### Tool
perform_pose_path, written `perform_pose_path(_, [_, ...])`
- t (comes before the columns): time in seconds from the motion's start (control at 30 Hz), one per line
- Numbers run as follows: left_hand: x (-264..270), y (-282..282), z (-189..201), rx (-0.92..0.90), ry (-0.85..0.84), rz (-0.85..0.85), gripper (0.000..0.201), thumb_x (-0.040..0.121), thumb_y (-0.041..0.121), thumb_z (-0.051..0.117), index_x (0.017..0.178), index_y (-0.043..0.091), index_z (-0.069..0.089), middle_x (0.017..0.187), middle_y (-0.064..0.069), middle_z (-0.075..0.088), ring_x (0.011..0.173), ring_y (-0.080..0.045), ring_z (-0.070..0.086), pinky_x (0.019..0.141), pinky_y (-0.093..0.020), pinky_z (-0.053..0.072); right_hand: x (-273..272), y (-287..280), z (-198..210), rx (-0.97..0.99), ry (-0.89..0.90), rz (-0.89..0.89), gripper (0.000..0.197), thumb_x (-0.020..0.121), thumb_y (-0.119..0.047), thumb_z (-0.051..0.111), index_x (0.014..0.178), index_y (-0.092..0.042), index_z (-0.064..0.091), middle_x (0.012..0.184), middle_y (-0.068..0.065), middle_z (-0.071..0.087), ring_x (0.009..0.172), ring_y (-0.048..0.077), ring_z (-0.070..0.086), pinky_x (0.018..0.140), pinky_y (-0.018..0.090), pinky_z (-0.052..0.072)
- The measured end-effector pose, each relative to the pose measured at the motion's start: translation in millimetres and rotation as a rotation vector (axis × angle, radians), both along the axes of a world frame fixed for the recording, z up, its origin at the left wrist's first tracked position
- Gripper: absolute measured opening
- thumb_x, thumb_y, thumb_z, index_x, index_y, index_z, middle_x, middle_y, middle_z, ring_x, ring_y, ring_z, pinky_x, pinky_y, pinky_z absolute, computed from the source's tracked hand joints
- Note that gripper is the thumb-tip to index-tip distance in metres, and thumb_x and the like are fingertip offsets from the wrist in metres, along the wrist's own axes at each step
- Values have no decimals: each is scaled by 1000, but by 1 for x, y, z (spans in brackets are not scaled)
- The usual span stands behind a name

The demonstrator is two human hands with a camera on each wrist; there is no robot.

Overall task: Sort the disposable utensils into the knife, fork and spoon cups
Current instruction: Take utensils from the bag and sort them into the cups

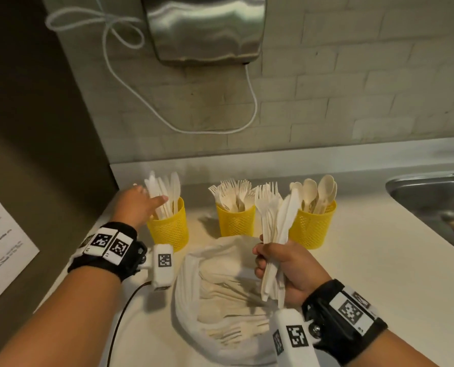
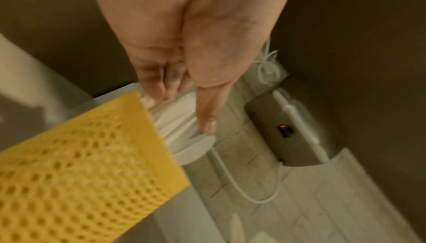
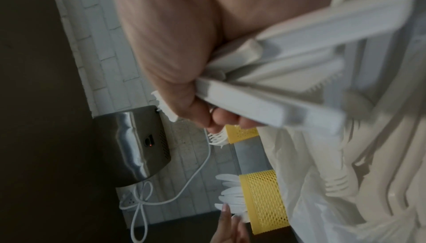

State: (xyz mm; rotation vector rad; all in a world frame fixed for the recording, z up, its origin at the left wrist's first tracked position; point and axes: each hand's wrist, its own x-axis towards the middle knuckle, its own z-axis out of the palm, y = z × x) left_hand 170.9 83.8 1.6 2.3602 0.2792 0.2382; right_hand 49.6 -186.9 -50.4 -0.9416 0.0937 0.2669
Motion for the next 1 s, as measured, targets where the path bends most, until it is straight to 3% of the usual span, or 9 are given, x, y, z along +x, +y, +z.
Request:
perform_pose_path(0.07, [-12,-1,6,77,-114,97,53,80,29,69,118,-2,52,114,-18,59,104,-34,55,91,-42,44,1,0,1,-62,-8,3,16,81,10,53,81,-7,51,58,7,47,47,15,43,46,25,40])
perform_pose_path(0.13, [-41,-21,14,8,-299,121,40,81,21,66,118,7,55,113,-15,59,107,-34,53,94,-42,44,1,2,0,-125,-35,0,20,82,10,54,86,-9,50,54,5,45,46,15,43,44,25,41])
perform_pose_path(0.2, [-72,-58,13,-127,-246,-64,12,84,20,64,95,22,61,90,2,63,91,-24,59,82,-34,48,2,6,-1,-225,-98,1,24,81,11,55,89,-11,51,54,3,45,47,14,43,44,25,41])
perform_pose_path(0.27, [-101,-101,6,-246,-41,-342,7,81,28,68,86,26,63,79,7,63,75,-11,60,68,-26,49,2,13,3,-326,-198,33,27,79,12,57,93,-10,57,56,2,49,48,12,48,45,24,43])
perform_pose_path(0.4, [-110,-141,-14,-220,39,-470,30,75,40,73,96,22,62,73,4,63,66,-6,59,58,-25,51,4,23,9,-507,-396,59,34,71,4,62,102,-9,64,94,25,68,94,32,68,82,46,56])
perform_pose_path(0.5, [-104,-139,-22,-245,50,-435,27,79,31,71,100,17,62,76,10,63,68,-4,60,57,-18,43,2,20,3,-546,-380,87,57,65,9,67,118,-9,56,107,19,68,103,29,66,91,45,53])
perform_pose_path(0.7, [-100,-130,-24,-735,232,-436,20,86,3,60,104,7,65,90,-9,73,81,-25,68,70,-33,56,-3,16,4,-353,-342,213,50,79,21,50,115,-13,56,86,5,69,75,8,67,62,18,51])
perform_pose_path(0.83, [-97,-121,-25,-776,279,-430,16,87,3,58,97,13,65,82,-5,69,66,-13,55,58,-21,47,-2,16,3,-221,-249,214,31,95,0,39,117,-17,54,67,-5,71,59,2,64,52,17,49])
perform_pose_path(1.0, [-94,-115,-28,-814,265,-397,17,88,5,59,100,14,65,97,-9,69,72,-12,55,57,-19,46,0,16,3,-197,-192,195,32,95,1,38,115,-16,57,82,3,74,70,10,69,60,23,53])
